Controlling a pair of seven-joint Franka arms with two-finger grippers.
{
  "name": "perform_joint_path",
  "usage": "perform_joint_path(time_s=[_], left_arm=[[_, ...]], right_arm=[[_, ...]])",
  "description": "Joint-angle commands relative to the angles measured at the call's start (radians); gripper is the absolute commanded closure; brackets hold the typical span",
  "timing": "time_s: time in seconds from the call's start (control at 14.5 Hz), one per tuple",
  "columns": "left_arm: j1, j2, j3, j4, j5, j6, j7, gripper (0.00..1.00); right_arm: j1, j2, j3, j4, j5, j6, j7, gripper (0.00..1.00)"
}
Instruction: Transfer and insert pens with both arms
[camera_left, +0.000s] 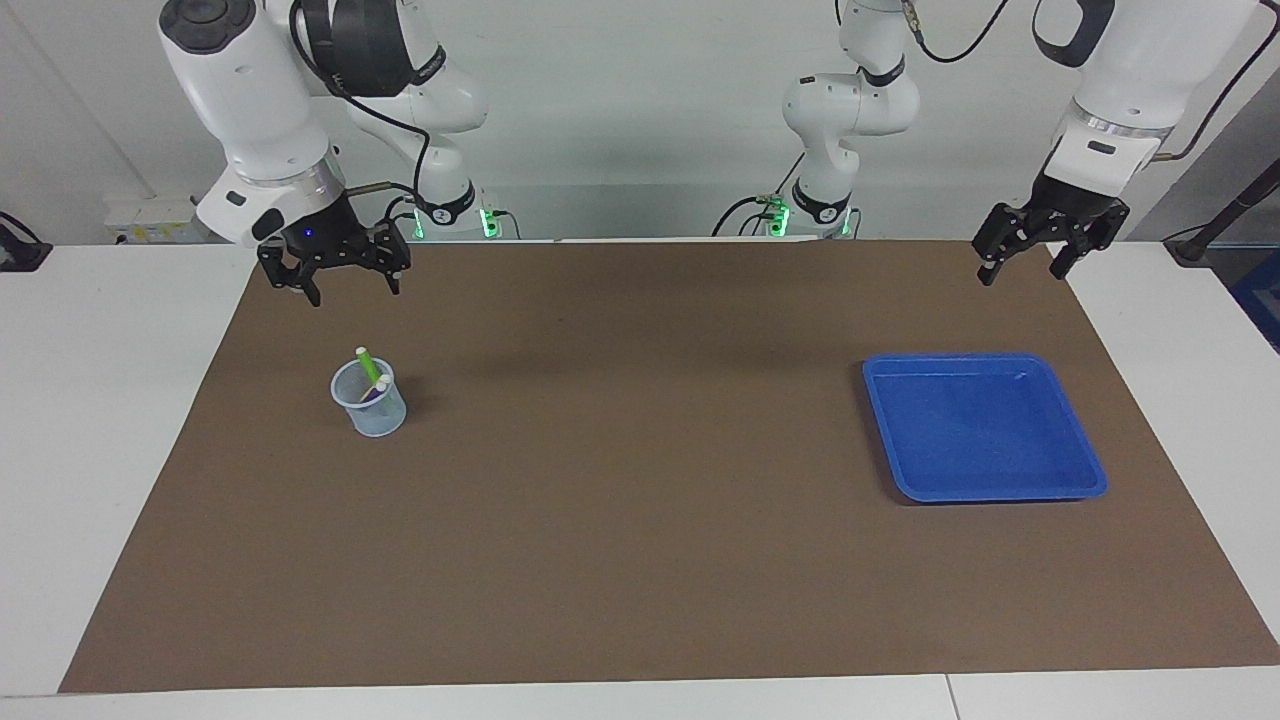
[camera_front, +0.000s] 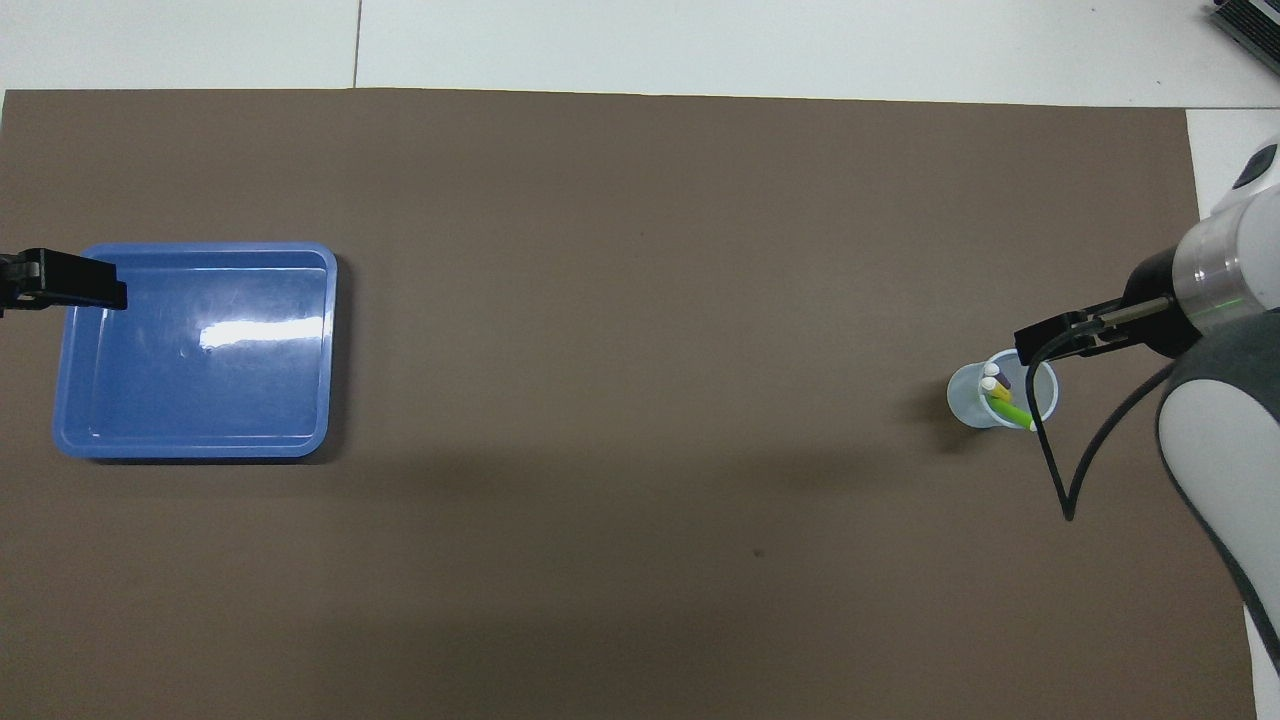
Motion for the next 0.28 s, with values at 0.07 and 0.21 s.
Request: perform_joint_path(time_s=[0.07, 0.21], left_arm=[[0.031, 0.000, -0.023, -0.006, 0.017, 0.015, 0.009, 0.00], [0.033, 0.000, -0.032, -0.006, 0.016, 0.015, 0.009, 0.00]], right_arm=[[-0.004, 0.004, 0.004, 0.009, 0.024, -0.012, 0.015, 0.00], [-0.003, 0.002, 0.004, 0.009, 0.024, -0.014, 0.015, 0.00]])
